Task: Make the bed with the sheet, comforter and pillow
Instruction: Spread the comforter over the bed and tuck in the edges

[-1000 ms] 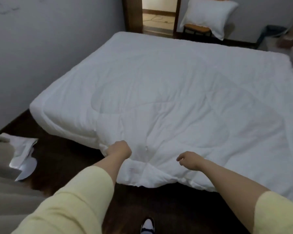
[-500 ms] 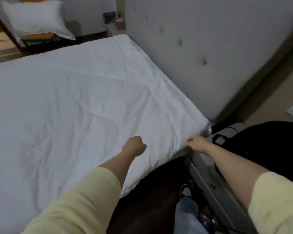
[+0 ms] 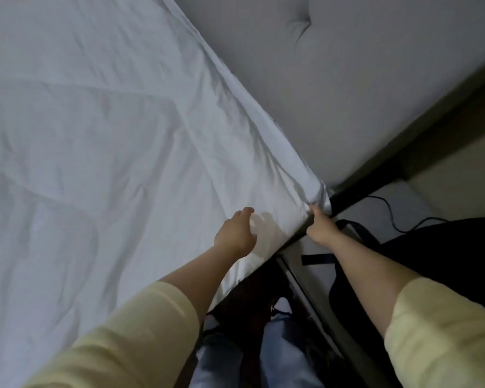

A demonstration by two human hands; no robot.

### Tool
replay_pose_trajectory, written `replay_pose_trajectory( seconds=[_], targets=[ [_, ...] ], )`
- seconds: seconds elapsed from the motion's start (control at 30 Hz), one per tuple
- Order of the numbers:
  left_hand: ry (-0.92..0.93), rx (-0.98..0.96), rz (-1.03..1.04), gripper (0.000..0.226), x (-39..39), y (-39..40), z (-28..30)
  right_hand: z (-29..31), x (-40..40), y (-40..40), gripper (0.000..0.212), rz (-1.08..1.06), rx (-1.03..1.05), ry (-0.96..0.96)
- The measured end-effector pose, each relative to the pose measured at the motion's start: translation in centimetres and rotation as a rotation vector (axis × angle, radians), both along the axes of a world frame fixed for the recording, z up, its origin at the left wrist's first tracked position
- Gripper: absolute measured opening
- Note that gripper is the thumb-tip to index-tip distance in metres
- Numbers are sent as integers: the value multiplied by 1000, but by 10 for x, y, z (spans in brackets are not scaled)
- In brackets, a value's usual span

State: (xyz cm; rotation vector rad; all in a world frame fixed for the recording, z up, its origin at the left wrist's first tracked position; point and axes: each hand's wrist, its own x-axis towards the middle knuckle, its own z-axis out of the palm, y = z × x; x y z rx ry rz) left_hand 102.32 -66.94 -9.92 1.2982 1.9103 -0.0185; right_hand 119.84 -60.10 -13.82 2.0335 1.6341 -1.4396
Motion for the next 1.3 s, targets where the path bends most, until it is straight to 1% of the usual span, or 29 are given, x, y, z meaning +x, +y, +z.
replay_pose_trajectory(
  seconds=[0.07, 0.1, 0.17, 0.2, 0.23, 0.27, 0.3, 0.33, 0.37, 0.4, 0.43, 0.5, 0.57, 0.63, 0.7, 0.73, 0.8, 0.83, 0.87, 0.93, 0.97, 1.03, 1.07, 1.1, 1.17, 1.23, 1.3],
  targets=[
    [-6, 19, -100, 70, 6, 19, -16, -20, -2, 9, 69, -62, -6, 101],
    [-8, -4, -140, 78, 12, 25, -22, -25, -4, 12, 65, -91, -11, 152],
    [18, -104, -177, 98, 28, 27, -33, -23, -15, 12, 43, -112, -21, 271],
    [50, -124, -153, 103, 33, 25, -36, -15, -24, 10, 33, -120, -17, 351],
    [91, -115, -114, 100, 38, 23, -37, -4, -30, 8, 25, -160, -7, 438],
    [104, -43, -24, 86, 34, 21, -37, 9, -39, 9, 17, -190, 7, 522],
    [72, 29, 112, 64, 22, 21, -32, 21, -46, 12, 12, -224, 21, 602],
    [-10, 77, 277, 43, 11, 26, -23, 33, -47, 17, 16, -276, 31, 668],
    [-110, 111, 446, 27, -10, 30, -15, 41, -48, 23, 22, -328, 31, 710],
    [-206, 130, 578, 14, -38, 34, -4, 52, -49, 26, 29, -353, 35, 700],
    [-295, 141, 649, 8, -60, 38, 6, 56, -49, 29, 41, -337, 44, 659],
    [-424, 141, 641, 12, -100, 42, 29, 60, -61, 26, 67, -208, 36, 589],
    [-532, 26, 782, 25, -124, 39, 52, 65, -90, 15, 85, -81, -31, 638],
    [-740, -138, 723, 27, -132, 31, 73, 72, -120, 6, 95, -23, -91, 697],
    [-812, -169, 648, 32, -147, 25, 88, 82, -148, 0, 95, 59, -93, 705],
    [-852, -181, 623, 33, -156, 23, 92, 83, -157, -2, 89, 142, -66, 664],
    [-864, -160, 655, 31, -165, 19, 100, 90, -163, -5, 63, 313, -2, 520],
    [-830, -130, 689, 29, -170, 19, 103, 93, -163, -6, 51, 350, 38, 458],
    [-780, -94, 716, 28, -171, 18, 106, 96, -159, -9, 44, 336, 73, 423],
    [-660, -5, 724, 20, -170, 19, 112, 103, -144, -16, 38, 232, 117, 422],
    [-590, 51, 686, 16, -167, 22, 115, 107, -133, -20, 38, 193, 122, 410],
    [-440, 122, 550, 2, -146, 24, 123, 111, -102, -28, 41, 142, 84, 354],
    [-387, 129, 489, 1, -127, 25, 124, 111, -82, -32, 45, 125, 55, 313],
    [-358, 119, 388, 6, -102, 24, 124, 111, -57, -39, 47, 128, 22, 251],
    [-303, 11, 107, 17, -40, 12, 116, 107, 1, -58, 47, 176, -47, 40],
    [-359, -230, 32, 15, 14, -11, 91, 98, 61, -83, 47, 211, -113, -212],
    [-376, -382, -83, 24, 53, -33, 72, 91, 102, -103, 47, 228, -191, -372]
  ],
)
